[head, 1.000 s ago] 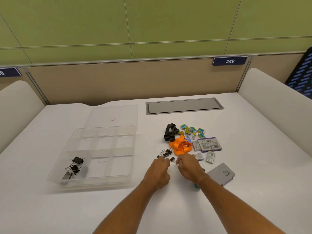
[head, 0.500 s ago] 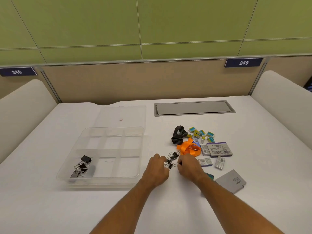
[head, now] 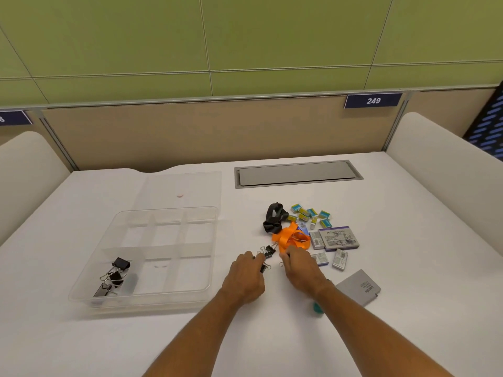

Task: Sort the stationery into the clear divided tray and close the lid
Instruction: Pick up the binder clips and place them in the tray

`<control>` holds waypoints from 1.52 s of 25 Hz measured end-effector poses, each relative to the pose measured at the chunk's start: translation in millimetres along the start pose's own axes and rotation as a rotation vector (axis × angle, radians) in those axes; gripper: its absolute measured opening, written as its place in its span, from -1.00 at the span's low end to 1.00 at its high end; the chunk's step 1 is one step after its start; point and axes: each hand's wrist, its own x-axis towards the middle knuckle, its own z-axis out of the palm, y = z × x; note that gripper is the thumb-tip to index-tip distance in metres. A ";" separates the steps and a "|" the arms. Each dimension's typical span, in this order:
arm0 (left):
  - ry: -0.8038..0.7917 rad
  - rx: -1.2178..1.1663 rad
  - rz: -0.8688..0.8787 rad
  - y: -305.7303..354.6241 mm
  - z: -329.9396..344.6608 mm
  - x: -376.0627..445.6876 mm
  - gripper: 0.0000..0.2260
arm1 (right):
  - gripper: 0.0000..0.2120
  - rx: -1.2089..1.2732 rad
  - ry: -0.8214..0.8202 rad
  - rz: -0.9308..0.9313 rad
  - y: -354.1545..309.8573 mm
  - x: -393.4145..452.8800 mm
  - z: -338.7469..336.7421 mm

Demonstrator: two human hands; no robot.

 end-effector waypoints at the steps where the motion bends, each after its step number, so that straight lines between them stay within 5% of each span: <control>1: -0.018 0.035 0.016 -0.4 0.4 2.2 -0.72 | -0.75 0.005 0.004 0.004 0.4 -0.7 -1.6; 6: -0.050 0.099 0.029 -0.7 -1.0 9.5 -0.81 | -0.84 -0.007 -0.035 0.055 0.8 -1.4 -7.9; 12: 0.000 0.070 0.082 0.3 -4.9 3.0 -0.83 | -0.72 0.034 -0.046 0.047 -0.8 -0.7 -6.3; 16: 0.088 -0.054 0.108 -1.3 -8.0 -1.0 -0.85 | -0.87 0.090 -0.025 0.038 -5.9 -0.3 -2.8; 23: 0.167 -0.154 -0.045 -15.0 -26.8 -3.2 -0.80 | -0.96 0.153 0.003 0.002 -19.1 -2.7 3.6; 28: 0.169 -0.191 -0.086 -18.9 -30.3 1.3 -0.77 | -0.70 0.115 -0.064 -0.068 -31.2 4.7 10.0; 38: 0.135 -0.154 -0.012 -28.3 -33.1 15.2 -0.79 | -0.68 -0.135 -0.252 -0.097 -42.5 13.2 21.5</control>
